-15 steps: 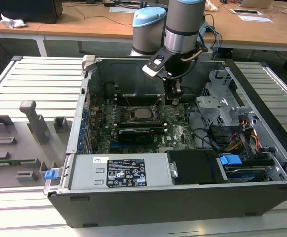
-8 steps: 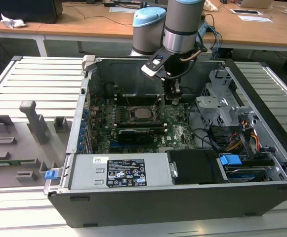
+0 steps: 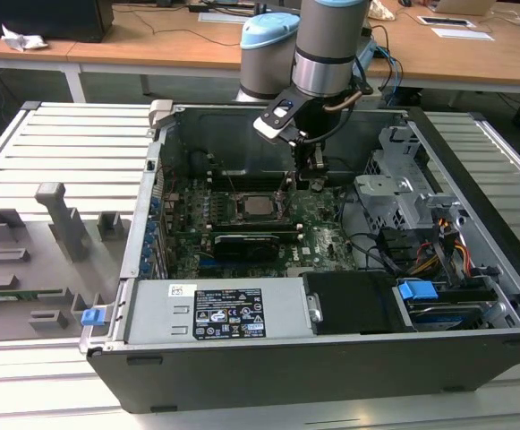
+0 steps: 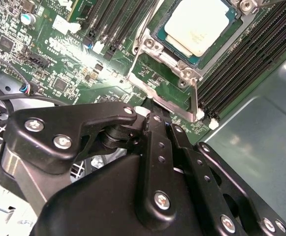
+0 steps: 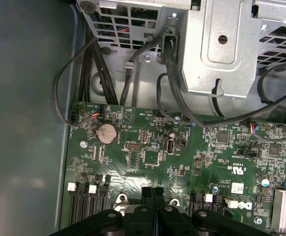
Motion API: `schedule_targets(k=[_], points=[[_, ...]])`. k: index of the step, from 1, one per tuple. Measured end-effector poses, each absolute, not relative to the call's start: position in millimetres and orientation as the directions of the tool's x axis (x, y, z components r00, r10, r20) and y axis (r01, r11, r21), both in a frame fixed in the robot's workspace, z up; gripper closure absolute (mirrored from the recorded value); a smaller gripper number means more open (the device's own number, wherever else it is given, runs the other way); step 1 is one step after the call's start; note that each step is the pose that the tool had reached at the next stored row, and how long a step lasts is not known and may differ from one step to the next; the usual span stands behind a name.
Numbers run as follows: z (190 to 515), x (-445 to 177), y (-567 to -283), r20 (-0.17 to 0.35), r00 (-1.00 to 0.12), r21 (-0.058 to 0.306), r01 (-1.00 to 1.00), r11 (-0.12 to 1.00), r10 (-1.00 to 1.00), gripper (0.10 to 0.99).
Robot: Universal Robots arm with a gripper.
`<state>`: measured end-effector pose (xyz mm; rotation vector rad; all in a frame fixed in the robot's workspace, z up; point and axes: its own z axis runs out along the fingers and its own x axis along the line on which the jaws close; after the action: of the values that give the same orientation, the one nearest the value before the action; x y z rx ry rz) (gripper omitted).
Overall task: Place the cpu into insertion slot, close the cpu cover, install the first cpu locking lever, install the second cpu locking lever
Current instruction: 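Close the cpu cover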
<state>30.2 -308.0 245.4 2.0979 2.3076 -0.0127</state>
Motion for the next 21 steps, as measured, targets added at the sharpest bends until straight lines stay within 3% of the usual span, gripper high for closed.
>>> schedule_targets(k=[21], points=[[245.4,23.4,-308.0,-0.022,-0.095,0.009,0.995,0.095,0.995,0.98]])
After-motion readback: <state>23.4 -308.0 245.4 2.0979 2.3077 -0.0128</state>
